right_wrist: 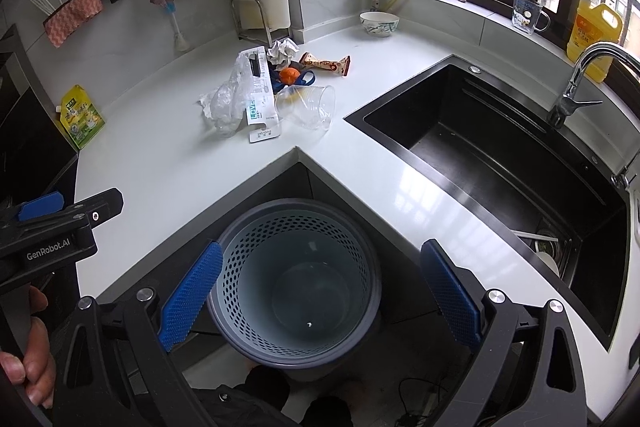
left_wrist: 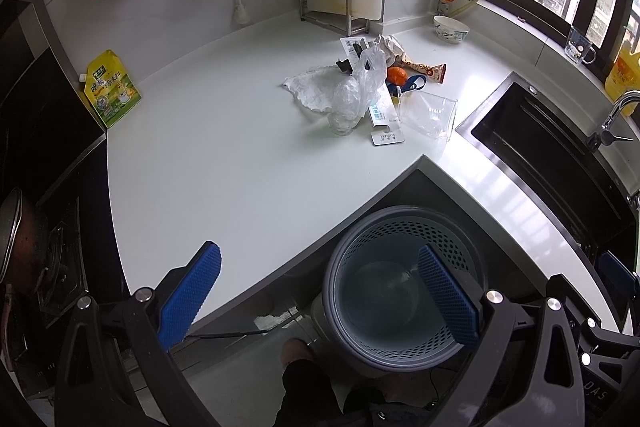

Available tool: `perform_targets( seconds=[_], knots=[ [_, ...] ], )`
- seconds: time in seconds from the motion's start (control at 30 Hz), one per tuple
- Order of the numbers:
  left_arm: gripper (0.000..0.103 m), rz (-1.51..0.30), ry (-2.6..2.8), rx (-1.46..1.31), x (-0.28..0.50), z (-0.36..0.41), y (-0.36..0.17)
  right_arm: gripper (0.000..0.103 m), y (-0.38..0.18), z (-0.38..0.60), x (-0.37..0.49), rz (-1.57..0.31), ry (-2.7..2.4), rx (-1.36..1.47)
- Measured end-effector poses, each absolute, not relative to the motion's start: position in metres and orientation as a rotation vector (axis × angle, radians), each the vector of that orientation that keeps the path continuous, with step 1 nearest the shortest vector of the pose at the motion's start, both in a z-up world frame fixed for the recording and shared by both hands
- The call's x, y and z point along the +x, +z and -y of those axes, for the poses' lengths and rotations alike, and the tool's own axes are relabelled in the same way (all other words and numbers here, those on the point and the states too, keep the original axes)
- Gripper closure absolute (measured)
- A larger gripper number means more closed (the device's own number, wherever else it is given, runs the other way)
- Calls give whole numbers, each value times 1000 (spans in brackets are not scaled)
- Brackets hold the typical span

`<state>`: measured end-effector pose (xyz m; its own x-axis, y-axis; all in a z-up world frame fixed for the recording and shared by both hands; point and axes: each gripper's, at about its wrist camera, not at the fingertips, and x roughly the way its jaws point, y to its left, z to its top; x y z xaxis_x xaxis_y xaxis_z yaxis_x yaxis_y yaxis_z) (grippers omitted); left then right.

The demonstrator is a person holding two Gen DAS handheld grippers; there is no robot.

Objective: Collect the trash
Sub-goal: 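Grasp the clear plastic bag with the left tool while the right tool grasps the clear cup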

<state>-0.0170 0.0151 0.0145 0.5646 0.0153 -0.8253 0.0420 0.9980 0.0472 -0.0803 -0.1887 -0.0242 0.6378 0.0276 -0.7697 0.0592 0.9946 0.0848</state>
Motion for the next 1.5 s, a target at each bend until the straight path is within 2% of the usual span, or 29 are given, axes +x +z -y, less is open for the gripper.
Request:
perform_targets(
  seconds=[0.4,0.97,1.5],
  knots=[
    [6,-936,71,68,-11,-21,11,8,-45,210,-42,-861,123,145],
    [6,-924,-124,132,138,-21,-51,9,-106,217,96,-848,42,212],
    [6,-941,-178,162,190,-27,-92,9,-144,201,173,-814,71,156]
  ],
)
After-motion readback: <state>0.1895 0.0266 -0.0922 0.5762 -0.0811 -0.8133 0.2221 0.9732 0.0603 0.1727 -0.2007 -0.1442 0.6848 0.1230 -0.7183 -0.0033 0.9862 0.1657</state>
